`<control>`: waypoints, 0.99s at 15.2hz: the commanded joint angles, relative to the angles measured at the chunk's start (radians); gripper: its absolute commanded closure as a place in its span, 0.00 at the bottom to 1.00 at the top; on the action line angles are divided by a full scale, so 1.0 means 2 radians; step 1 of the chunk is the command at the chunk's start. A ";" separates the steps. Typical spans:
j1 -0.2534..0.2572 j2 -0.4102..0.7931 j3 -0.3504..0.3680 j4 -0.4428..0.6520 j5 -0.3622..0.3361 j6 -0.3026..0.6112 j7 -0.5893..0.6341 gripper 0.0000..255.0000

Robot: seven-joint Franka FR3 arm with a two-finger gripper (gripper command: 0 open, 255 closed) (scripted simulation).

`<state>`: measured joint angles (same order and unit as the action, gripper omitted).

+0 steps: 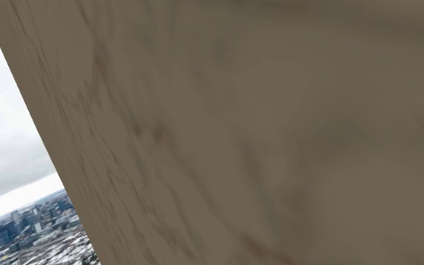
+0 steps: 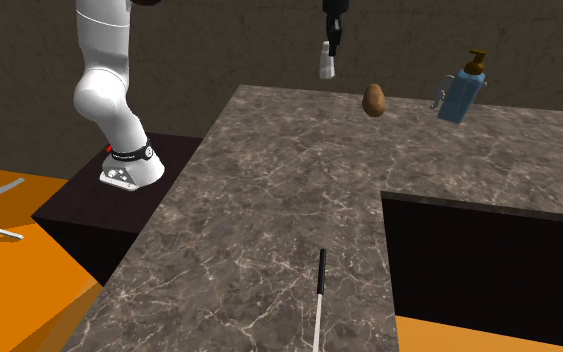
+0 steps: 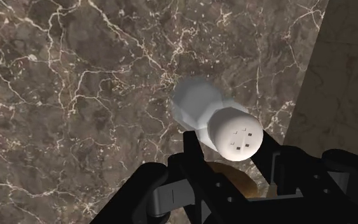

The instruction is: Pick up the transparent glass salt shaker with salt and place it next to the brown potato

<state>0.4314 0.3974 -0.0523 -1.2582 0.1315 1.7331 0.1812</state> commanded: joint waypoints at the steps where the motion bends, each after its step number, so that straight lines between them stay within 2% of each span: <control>1: 0.013 0.019 0.005 0.028 -0.003 -0.006 0.020 1.00; 4: 0.032 0.064 0.012 0.098 -0.007 -0.029 0.049 1.00; 6: 0.046 0.109 0.017 0.171 -0.011 -0.054 0.070 1.00; 15: 0.048 0.085 0.016 0.071 -0.010 0.022 0.063 1.00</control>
<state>0.5280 0.5655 -0.0206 -1.1088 0.1122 1.7653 0.3093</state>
